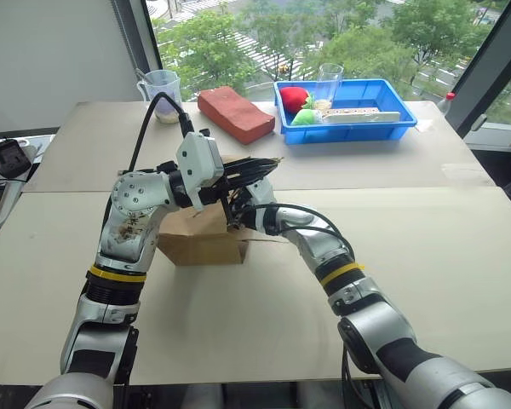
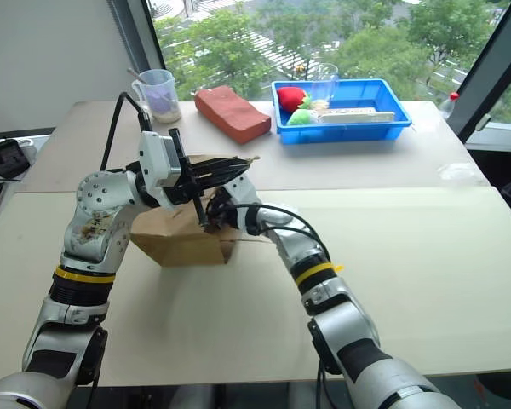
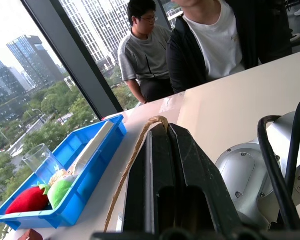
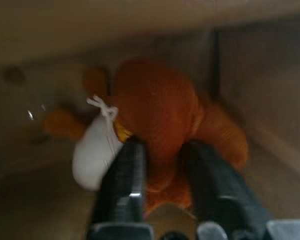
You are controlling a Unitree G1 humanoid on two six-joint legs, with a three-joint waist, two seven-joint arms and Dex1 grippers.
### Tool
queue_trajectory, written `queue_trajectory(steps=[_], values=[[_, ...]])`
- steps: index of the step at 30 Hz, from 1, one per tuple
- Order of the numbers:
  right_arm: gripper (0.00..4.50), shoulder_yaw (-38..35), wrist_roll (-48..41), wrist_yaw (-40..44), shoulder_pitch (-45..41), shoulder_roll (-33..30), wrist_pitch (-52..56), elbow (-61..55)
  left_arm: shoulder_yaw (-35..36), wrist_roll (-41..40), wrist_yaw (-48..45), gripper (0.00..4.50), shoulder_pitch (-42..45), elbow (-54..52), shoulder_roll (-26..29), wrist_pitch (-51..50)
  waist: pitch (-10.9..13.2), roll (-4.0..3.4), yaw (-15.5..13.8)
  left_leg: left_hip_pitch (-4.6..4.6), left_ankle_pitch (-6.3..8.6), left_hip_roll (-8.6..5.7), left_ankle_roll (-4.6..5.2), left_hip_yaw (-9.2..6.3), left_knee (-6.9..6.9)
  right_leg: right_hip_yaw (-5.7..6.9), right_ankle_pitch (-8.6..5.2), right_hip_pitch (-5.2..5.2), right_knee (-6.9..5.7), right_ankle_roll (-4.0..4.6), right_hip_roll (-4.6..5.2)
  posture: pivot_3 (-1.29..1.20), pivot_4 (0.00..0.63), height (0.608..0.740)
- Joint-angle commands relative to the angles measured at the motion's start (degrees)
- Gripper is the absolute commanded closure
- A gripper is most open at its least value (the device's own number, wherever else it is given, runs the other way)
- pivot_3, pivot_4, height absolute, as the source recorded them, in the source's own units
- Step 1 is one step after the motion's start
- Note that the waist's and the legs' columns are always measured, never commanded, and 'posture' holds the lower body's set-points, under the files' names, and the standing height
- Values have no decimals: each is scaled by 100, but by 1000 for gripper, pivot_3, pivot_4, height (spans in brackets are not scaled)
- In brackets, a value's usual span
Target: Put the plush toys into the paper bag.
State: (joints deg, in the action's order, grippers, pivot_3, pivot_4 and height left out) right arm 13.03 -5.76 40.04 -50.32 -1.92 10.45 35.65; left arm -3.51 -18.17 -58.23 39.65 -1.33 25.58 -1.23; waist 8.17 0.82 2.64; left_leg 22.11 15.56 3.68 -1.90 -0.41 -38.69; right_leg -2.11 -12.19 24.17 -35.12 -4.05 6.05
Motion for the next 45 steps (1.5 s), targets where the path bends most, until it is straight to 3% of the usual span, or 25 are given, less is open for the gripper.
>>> queue_trajectory(steps=[1, 5, 15, 19, 25, 28, 39, 45], values=[[1460, -97, -56, 223, 34, -140, -61, -347, 82, -68, 22, 4500, 28, -125, 46, 64, 0, 0, 8, -1, 3, 0, 5, 0, 2, 0, 0, 0, -1, 0, 0, 0, 150, 740], [88, -337, -314, 534, 319, -635, 358, -1213, 114, -43, 74, 4500, -5, -125, 64, 72, 1, -1, -24, 5, 5, -1, 8, -3, 0, 1, 0, 0, 1, 0, 0, 0, 150, 740], [36, -411, -643, 1480, 1642, -2351, 1170, -3370, 139, -33, 135, 4500, -20, -75, 84, 113, 1, 0, -46, 4, 17, -1, 29, -3, -3, -1, 0, -3, 5, -1, 0, 0, 150, 740], [36, -147, -310, 1465, 1895, -2540, 785, -3118, 114, -28, 136, 4500, 2, -35, 62, 135, 1, 0, -25, 1, 18, -2, 31, -1, -7, -6, 0, -5, 8, -1, 0, 0, 150, 740], [36, 58, 79, 1177, 1848, -2335, 393, -2606, 109, -28, 117, 4500, 29, -30, 62, 126, 1, 0, -24, 0, 17, -3, 29, 0, -7, -11, 0, -5, 7, -1, -2, 0, 150, 740], [805, 39, 98, 1145, 1834, -2267, 372, -2552, 123, -29, 118, 4500, 18, -45, 88, 114, 1, 0, -58, 1, 16, -3, 28, 0, -7, -11, 0, -5, 7, -1, -2, 0, 150, 740], [4482, -440, -291, 1002, 1904, -2174, 541, -2969, 226, -205, 210, 4500, 44, -79, 126, -214, 1, 0, -68, 2, 16, -3, 28, 0, -7, -11, 0, -6, 9, -1, -2, 0, 150, 740], [4482, -1180, -1129, 759, 2092, -2356, 1565, -4355, 358, -326, 315, 4500, 614, 479, 116, -727, 1, 0, -141, 4, 16, -3, 29, -2, -8, -10, 0, -5, 7, -1, -2, 0, 150, 740]])
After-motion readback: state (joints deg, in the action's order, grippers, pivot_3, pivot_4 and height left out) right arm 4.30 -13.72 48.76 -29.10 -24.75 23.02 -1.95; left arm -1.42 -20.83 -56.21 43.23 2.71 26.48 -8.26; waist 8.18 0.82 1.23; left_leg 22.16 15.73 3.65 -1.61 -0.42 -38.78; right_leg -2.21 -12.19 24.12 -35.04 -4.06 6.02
